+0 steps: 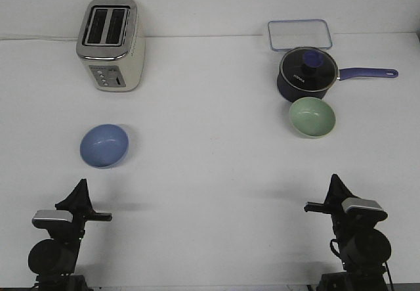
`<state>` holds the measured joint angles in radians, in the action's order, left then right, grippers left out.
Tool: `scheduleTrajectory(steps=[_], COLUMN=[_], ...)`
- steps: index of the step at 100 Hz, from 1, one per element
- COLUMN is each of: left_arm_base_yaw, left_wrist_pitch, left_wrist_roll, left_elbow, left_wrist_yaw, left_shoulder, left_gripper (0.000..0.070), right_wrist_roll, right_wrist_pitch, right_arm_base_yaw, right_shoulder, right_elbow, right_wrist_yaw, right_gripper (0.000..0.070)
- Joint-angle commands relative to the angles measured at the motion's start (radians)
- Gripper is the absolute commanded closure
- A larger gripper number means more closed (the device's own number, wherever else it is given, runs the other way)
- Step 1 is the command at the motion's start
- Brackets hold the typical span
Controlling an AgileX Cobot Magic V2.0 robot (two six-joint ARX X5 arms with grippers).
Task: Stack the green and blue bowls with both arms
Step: 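Reach the right gripper forward to the rim of the pale green bowl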
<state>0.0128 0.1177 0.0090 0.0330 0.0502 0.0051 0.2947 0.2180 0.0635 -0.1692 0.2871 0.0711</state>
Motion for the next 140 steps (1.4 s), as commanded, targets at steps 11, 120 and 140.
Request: scheduleTrajectory(steps=[11,120,140], left_arm_base_yaw=[0.002,0.002,0.002], left_wrist_pitch=[0.011,0.011,0.011], left_wrist_roll=[0.004,0.004,0.004], left_elbow=[-0.019,-0.019,-0.019], left_wrist_yaw=[-0.002,-0.002,-0.002], left_shoulder=[-0.001,-0.001,-0.001], left_gripper=[0.0686,0.0686,0.0686], right_wrist_roll=[0.015,-0.084,-0.087], right_wrist_pitch=[0.029,0.392,0.37], right_arm_base_yaw=[-0.002,-0.23,-0.233], right_shoulder=[-0.185,-1.626,-1.717], right_elbow=[0.191,1.146,1.155], right_wrist_yaw=[-0.034,-0.15,-0.151], right_gripper=[0.0543,0.0131,0.0135])
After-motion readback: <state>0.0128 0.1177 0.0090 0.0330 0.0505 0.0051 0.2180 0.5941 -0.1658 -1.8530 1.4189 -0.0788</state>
